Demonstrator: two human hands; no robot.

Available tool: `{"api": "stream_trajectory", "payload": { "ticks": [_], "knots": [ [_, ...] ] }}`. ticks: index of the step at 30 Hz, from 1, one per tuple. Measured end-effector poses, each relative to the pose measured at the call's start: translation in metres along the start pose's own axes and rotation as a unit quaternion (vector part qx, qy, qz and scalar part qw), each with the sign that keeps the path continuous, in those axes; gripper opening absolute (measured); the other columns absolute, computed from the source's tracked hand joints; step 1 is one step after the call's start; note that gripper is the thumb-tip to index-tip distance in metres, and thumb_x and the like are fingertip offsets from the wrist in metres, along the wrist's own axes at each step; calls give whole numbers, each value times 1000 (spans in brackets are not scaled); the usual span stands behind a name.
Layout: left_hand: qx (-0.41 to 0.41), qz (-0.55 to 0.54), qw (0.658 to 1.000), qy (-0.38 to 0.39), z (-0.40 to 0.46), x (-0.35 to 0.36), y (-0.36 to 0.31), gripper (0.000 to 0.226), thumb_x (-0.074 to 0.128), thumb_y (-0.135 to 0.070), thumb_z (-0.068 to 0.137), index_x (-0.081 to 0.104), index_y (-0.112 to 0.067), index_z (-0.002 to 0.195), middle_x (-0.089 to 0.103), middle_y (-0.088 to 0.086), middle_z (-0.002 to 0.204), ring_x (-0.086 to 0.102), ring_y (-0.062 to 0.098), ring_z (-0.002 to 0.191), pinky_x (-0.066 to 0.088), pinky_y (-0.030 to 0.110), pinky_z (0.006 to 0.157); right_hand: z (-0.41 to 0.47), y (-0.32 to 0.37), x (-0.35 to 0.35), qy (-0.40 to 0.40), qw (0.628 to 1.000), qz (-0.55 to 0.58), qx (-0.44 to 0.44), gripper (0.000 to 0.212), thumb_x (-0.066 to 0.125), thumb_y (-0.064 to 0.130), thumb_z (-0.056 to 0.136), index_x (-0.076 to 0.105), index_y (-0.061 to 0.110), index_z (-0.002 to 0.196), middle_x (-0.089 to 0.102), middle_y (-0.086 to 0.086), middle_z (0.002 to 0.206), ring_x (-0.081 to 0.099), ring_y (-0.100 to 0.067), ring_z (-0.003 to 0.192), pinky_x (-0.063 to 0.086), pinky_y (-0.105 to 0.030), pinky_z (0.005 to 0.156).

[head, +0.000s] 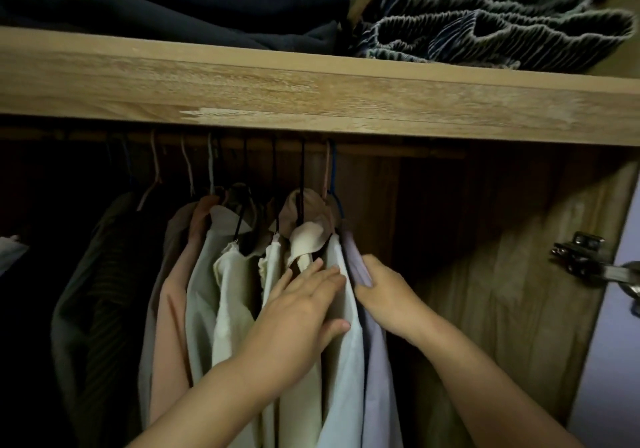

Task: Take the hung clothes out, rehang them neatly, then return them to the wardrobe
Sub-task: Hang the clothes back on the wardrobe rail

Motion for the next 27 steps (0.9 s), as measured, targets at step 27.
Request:
{"api": "stream_trajectory", "payload": {
  "ticks": [27],
  "knots": [
    [-237,18,968,83,-215,-22,-9,39,48,-37,93,45,-29,131,52,-9,127,51,8,113,45,22,93,-203,0,78,200,961,-185,52,26,43,31,97,50,19,118,57,-4,115,56,-20,101,49,-33,89]
  ]
}}
Point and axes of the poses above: each hand's wrist, its own z-axis towards the middle knuckle, its own x-axis out of the palm, y = z × x, the point moved 8 cm from there along z, towards the middle knuckle
